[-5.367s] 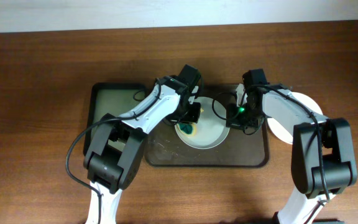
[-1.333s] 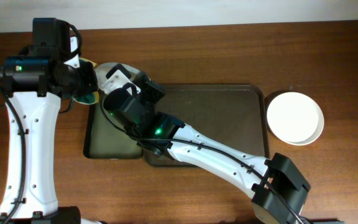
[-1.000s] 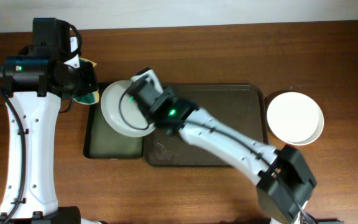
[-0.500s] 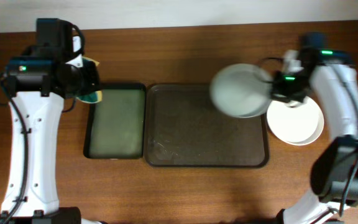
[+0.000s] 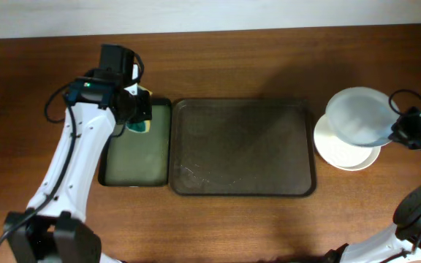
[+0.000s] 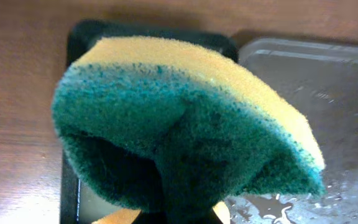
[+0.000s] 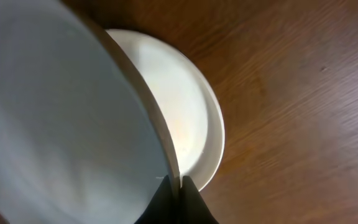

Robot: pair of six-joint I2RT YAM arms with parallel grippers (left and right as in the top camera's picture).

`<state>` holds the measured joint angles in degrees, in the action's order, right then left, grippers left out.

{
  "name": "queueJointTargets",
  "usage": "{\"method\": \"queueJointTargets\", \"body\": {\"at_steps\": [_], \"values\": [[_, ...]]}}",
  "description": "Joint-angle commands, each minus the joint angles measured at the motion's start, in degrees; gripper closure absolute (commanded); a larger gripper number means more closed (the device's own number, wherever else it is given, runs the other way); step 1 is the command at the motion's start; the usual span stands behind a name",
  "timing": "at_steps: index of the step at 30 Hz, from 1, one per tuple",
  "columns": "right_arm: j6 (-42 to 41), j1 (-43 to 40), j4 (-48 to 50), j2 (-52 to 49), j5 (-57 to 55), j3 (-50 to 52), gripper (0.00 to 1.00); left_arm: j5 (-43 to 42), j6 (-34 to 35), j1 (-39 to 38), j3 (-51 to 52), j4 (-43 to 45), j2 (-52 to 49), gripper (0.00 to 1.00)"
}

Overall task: Clean dirty plates on tray and stack at the side
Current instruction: 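Lift the plate with right gripper and carry it onto the right stack, then lower the sponge into the left basin and open the left gripper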

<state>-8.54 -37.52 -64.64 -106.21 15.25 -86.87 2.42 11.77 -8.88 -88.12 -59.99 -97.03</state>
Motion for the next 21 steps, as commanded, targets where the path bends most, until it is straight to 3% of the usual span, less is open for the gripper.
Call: {"method": "queueJointTargets", "body": {"at_steps": [1,10,13,15,21], "values": [[0.6,0.5,2.6,0.7,-0.9,4.9,0.96,0.4,0.5,0.0,0.5,0.7,-2.4,1.00],[-0.1,1.7,8.3,0.7,-0.2,11.5,0.95,0.4,0.5,0.0,0.5,2.3,-9.4,1.00],[-0.1,3.1,8.3,0.7,-0.2,11.5,0.76,0.4,0.5,0.0,0.5,2.6,-11.6,1.00],[-0.1,3.5,8.1,0.7,-0.2,11.5,0.69,0.4,0.5,0.0,0.5,3.0,-12.4,1.00],[-0.1,3.9,7.9,0.7,-0.2,11.5,0.64,0.4,0.5,0.0,0.8,3.3,-15.4,1.00]]}}
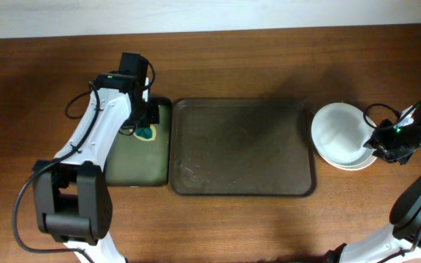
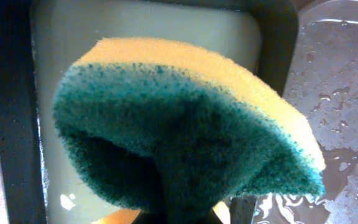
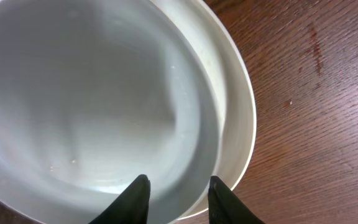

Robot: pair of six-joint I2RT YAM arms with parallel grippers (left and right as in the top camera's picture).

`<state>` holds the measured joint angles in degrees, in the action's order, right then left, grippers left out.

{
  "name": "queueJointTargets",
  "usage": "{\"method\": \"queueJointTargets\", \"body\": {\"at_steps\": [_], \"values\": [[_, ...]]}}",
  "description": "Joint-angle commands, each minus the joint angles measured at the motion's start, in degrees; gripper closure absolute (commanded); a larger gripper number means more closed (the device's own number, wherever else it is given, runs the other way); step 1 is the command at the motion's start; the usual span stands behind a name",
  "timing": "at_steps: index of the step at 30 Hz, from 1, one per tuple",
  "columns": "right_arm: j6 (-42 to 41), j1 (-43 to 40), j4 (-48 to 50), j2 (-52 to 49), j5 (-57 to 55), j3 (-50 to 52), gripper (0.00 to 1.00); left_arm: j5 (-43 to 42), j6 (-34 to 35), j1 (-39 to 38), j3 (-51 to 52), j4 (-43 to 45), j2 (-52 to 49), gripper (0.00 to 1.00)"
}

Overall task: Clean dirty plates on tray and stack at the side
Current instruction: 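Lower the sponge into the left basin and open the left gripper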

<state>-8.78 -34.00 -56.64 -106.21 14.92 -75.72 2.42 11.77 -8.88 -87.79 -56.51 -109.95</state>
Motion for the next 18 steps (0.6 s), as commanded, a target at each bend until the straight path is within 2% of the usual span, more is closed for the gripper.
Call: {"method": "queueJointTargets", "body": {"at_steps": [1,3,5,8,10,13,14,16,18], "values": [[0.2,0.3,-0.1,0.7,0.1,0.3,0.64,0.4,0.5,0.0,0.6,-0.3,-3.0,1.00],[0.2,0.3,-0.1,0.7,0.1,0.3,0.64,0.4,0.5,0.0,0.9,-0.4,-4.3,1.00],[0.2,0.3,-0.1,0.7,0.1,0.3,0.64,0.4,0.5,0.0,1.0,-0.5,-5.4,0.94],[0.2,0.3,-0.1,0.7,0.1,0.3,0.64,0.4,0.5,0.1,1.0,-0.5,-6.4,0.70],[0.2,0.3,-0.1,0.7,0.1,0.3,0.64,0.5,0.5,0.1,1.0,-0.5,-6.6,0.60],[0.2,0.3,-0.3,0.7,1.0,0.3,0.61,0.5,0.5,0.1,1.0,-0.5,-6.7,0.05],[0.2,0.3,-0.3,0.7,2.7,0.2,0.56,0.5,0.5,0.1,1.0,-0.5,-6.7,0.00],[0.2,0.4,-1.2,0.7,3.3,-1.0,0.36,0.4,-0.6,0.2,0.4,-0.6,-6.7,0.00],[0.3,0.6,-3.6,0.7,3.3,-3.2,0.30,0.4,-0.8,0.5,-1.0,-1.9,-6.6,0.00]]}}
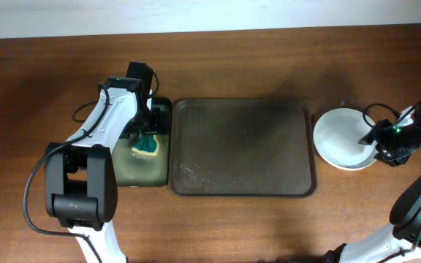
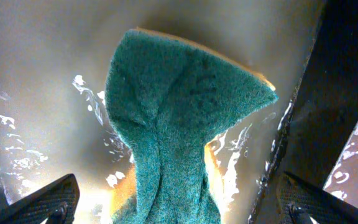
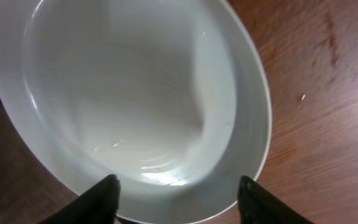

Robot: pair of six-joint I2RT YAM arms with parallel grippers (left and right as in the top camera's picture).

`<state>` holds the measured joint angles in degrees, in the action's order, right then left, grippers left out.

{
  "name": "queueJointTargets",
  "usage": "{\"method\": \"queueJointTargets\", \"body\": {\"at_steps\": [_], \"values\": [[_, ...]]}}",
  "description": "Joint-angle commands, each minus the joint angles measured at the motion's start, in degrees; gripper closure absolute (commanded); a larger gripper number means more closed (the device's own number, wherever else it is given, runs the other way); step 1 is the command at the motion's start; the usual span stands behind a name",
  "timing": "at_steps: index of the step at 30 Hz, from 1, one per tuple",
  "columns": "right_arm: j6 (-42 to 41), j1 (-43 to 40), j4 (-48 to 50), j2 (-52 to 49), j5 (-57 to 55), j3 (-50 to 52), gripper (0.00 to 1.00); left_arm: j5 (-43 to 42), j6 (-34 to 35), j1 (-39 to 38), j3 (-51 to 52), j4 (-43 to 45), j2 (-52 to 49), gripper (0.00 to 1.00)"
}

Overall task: Clean dirty plates on tray and stack at the side
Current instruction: 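Lower the sponge into the left basin and open the left gripper, then release the plate on the stack and lift the right gripper away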

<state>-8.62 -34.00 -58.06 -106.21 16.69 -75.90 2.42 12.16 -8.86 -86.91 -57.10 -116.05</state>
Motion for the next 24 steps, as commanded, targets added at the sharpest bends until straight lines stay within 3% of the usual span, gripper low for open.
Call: {"method": "queueJointTargets", "body": {"at_steps": [1,6,8,16,24], "values": [[0.3,1.0,-3.9,0.7,1.5,-4.7,0.30,0.4,-1.2,0.8,-3.3,-2.5,-0.5,0.00],[3.8,6.5,-9.7,0.7,1.6,-11.6,0.29,0.1,-1.1,0.8,-14.2,-8.0,1.1,0.00],[3.9,11.1,-9.7,0.7,1.6,-12.2,0.02,-1.0,-1.1,0.7,-18.5,-8.7,2.8,0.00],[3.7,25.1,-9.7,0.7,1.6,-12.2,0.02,-1.1,-1.1,0.7,-19.3,-8.5,3.9,0.00],[3.7,31.7,-9.6,0.7,1.5,-12.2,0.02,-1.1,-1.1,0.7,-19.3,-8.5,3.9,0.00]]}}
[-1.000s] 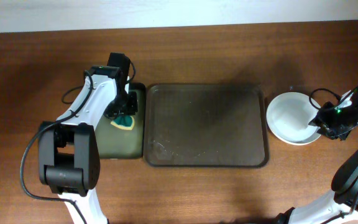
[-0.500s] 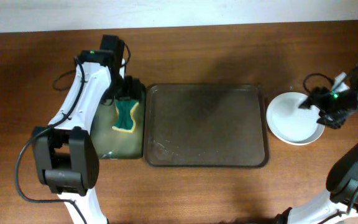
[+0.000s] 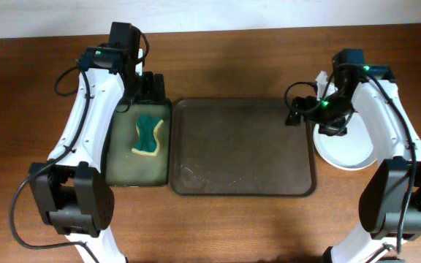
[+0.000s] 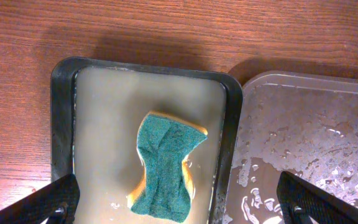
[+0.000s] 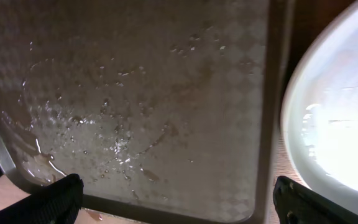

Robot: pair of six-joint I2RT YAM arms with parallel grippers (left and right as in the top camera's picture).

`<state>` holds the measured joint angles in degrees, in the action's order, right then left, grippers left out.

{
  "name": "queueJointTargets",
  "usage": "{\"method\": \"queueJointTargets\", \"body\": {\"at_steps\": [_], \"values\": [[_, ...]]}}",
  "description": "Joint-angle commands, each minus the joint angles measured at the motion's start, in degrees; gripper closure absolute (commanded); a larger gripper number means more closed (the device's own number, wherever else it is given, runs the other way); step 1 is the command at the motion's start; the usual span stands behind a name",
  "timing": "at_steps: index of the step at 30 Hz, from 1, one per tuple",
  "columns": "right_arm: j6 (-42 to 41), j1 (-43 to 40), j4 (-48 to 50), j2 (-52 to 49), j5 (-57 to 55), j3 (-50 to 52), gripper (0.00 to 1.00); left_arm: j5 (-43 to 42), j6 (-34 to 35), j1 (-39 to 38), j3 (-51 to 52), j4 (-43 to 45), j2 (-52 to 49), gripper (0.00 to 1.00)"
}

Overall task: Clean dirty plates on tray and stack at the side
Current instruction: 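Release the plate on the stack and lift the right gripper away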

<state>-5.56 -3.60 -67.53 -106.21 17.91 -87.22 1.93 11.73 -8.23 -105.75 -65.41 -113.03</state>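
Note:
The stack of white plates (image 3: 349,150) sits on the table right of the dark wet tray (image 3: 243,146), which holds no plates. The right wrist view shows the tray (image 5: 154,81) and the top plate (image 5: 334,124). My right gripper (image 3: 302,111) hovers open over the tray's right edge, left of the stack, with nothing held. The green and yellow sponge (image 3: 148,135) lies in the black water basin (image 3: 126,166). My left gripper (image 3: 150,86) hangs open above the basin's far end. In the left wrist view the sponge (image 4: 166,165) lies free below it.
The basin (image 4: 104,112) touches the tray (image 4: 309,137) on its left side. Water drops cover the tray. Bare wooden table surrounds both, with the wall edge at the back.
My left gripper has risen from just above the sponge to high over the basin's far end. My right gripper has moved from the plates' right side to over the tray's right edge.
First my left gripper held the sponge above the basin and my right held a tilted plate over the stack. Then the plate lay on the stack and the sponge was over the water. Then the sponge lay released in the basin, both grippers open. Both have since drawn away.

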Motion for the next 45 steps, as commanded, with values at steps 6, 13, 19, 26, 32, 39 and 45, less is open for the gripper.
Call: {"method": "queueJointTargets", "body": {"at_steps": [6,13,19,26,32,39,45], "values": [[0.7,1.5,-0.2,0.7,0.3,-0.9,0.02,-0.6,-0.7,0.1,-0.4,-0.2,0.9,0.01],[0.7,5.1,0.5,2.3,-0.6,-0.8,0.02,-0.6,-0.7,0.1,-0.4,-0.2,0.9,0.01],[0.7,16.4,0.5,13.5,-0.6,-0.8,0.02,-0.6,-0.7,0.1,-0.4,-0.2,0.9,0.00],[0.7,24.6,0.9,35.3,-18.8,-0.8,0.02,-0.7,-0.7,0.1,-0.4,-0.2,0.9,0.00],[1.1,21.5,3.4,57.7,-36.6,-0.8,0.02,-0.6,-0.7,0.1,-0.4,-0.2,0.9,0.01],[1.1,13.9,14.9,80.1,-39.6,6.8,0.02,-0.6,-0.7,0.1,-0.4,-0.2,0.9,0.00],[2.6,9.2,42.3,98.2,-32.8,32.1,0.02,-0.7,-0.7,0.1,-0.4,-0.2,0.9,0.01]]}}
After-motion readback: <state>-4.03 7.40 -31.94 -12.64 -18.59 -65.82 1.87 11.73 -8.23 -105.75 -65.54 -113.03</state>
